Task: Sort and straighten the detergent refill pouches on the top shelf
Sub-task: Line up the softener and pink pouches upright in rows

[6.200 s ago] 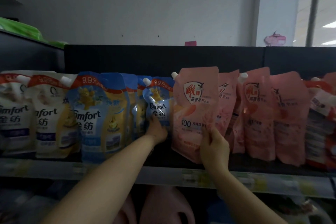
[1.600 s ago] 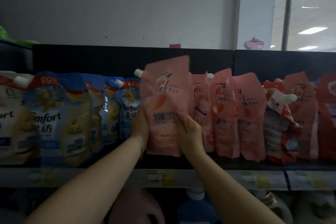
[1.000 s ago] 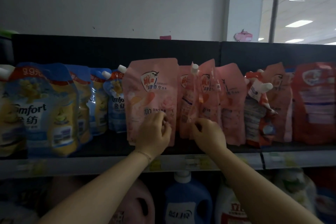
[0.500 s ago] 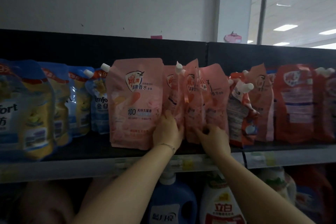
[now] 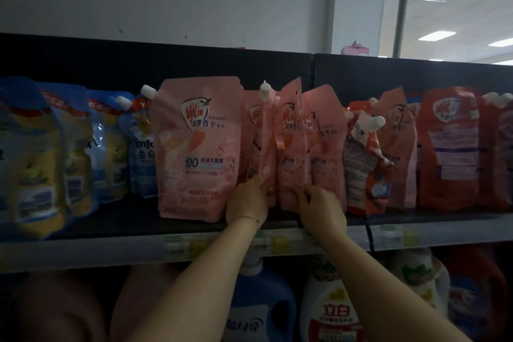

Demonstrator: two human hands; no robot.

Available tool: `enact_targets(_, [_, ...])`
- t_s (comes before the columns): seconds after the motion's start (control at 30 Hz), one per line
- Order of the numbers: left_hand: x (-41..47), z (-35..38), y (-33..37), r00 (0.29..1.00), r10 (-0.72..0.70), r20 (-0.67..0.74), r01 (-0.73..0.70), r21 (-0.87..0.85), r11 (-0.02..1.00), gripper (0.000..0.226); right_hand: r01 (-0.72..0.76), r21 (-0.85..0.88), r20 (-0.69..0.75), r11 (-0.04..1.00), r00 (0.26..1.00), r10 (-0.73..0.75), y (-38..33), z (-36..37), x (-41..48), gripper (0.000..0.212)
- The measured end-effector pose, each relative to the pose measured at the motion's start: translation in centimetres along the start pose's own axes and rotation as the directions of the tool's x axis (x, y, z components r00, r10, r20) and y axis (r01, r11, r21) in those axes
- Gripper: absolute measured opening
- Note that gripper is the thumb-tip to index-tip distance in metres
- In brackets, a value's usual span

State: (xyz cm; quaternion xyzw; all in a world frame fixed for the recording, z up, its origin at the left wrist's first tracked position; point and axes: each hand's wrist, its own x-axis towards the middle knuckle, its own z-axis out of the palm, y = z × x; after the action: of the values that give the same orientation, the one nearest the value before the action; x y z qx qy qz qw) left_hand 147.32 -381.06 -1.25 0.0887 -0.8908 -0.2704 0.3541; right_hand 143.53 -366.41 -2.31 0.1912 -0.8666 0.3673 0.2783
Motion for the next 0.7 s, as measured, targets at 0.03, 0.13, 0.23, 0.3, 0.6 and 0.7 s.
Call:
enact_targets(0.03, [-0.1, -0.1, 0.0, 1.0, 0.013, -0.012, -0.013, 0.001, 1.0, 0.028, 0.009, 0.001, -0.016, 1.0, 1.0, -0.009, 0.0, 0.0, -0.1, 0.045])
enact_targets(0.13, [-0.6, -0.4, 0.1, 0.997, 0.058, -0.046, -0.058, -0.004, 0.998, 0.023, 0.033, 0.006, -0.072, 0.999, 0.997, -0.032, 0.0, 0.0, -0.4, 0.047])
enact_targets(0.23, [-1.1, -0.7, 0.5, 0.985, 0.123, -0.119, -0.123, 0.009, 0.992, 0.022, 0.025, 0.02, -0.088, 0.999, 0.996, -0.023, -0.1, 0.0, -0.6, 0.047])
enact_targets(0.3, [-1.6, -1.0, 0.7, 0.969, 0.182, -0.169, -0.179, 0.03, 0.983, 0.023, 0.022, 0.039, -0.102, 0.999, 0.995, -0.018, 0.0, -0.1, -0.8, 0.046])
enact_targets(0.6, [-3.1, -1.2, 1.4, 0.825, 0.428, -0.369, -0.433, 0.071, 0.898, 0.026, 0.12, 0.184, -0.155, 0.975, 0.984, -0.092, -0.8, -0.5, -1.7, 0.035])
enact_targets(0.7, [-2.2, -1.4, 1.7, 0.905, 0.045, -0.424, -0.177, -0.279, 0.944, 0.019, 0.182, 0.252, -0.182, 0.95, 0.973, -0.138, -2.2, -0.3, -2.7, 0.028])
